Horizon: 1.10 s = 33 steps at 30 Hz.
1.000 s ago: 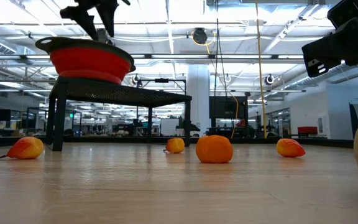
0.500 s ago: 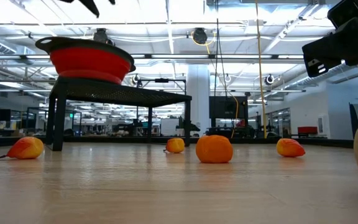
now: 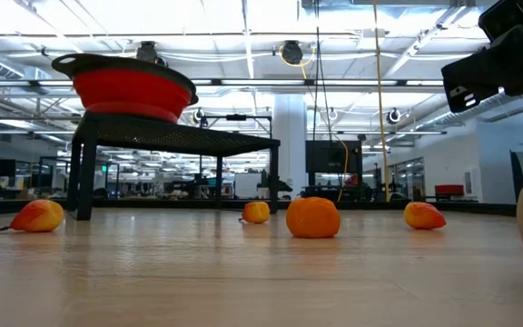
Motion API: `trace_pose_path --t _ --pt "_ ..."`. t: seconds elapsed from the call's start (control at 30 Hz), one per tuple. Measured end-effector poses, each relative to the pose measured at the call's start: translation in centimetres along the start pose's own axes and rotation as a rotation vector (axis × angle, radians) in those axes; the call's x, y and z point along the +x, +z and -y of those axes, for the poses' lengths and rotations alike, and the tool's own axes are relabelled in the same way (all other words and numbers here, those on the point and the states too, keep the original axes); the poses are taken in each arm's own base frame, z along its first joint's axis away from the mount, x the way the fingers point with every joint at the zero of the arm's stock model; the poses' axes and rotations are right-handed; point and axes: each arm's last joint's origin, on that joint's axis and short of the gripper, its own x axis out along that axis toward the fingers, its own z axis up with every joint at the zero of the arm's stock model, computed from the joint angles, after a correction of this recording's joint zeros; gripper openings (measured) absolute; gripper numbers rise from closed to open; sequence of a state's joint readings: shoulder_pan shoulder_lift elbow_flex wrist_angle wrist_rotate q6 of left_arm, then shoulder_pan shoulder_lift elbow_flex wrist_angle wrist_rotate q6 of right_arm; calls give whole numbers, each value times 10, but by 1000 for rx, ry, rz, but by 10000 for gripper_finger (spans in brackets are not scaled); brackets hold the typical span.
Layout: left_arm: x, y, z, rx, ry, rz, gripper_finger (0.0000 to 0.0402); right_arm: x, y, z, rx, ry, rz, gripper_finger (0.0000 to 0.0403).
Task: Pick & Place Fruit
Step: Put the peach into the red strainer bowl on the shelf
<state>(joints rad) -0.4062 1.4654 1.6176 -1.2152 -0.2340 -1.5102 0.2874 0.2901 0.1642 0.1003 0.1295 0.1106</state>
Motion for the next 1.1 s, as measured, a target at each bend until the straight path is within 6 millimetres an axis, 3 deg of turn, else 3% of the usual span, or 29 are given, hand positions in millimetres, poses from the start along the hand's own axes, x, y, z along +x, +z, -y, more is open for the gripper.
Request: trace_pose_path --t 0.3,0.63,0.87,1.1 --pt "31 -50 16 -83 52 -86 168 0 0 0 0 0 0 0" --pt "71 -100 21 -211 210 -167 168 0 0 0 0 1 0 0" --pt "94 -121 17 -108 297 -161 168 0 0 0 0 1 0 0" --pt "109 -128 1 80 513 -126 168 0 0 0 0 0 0 0"
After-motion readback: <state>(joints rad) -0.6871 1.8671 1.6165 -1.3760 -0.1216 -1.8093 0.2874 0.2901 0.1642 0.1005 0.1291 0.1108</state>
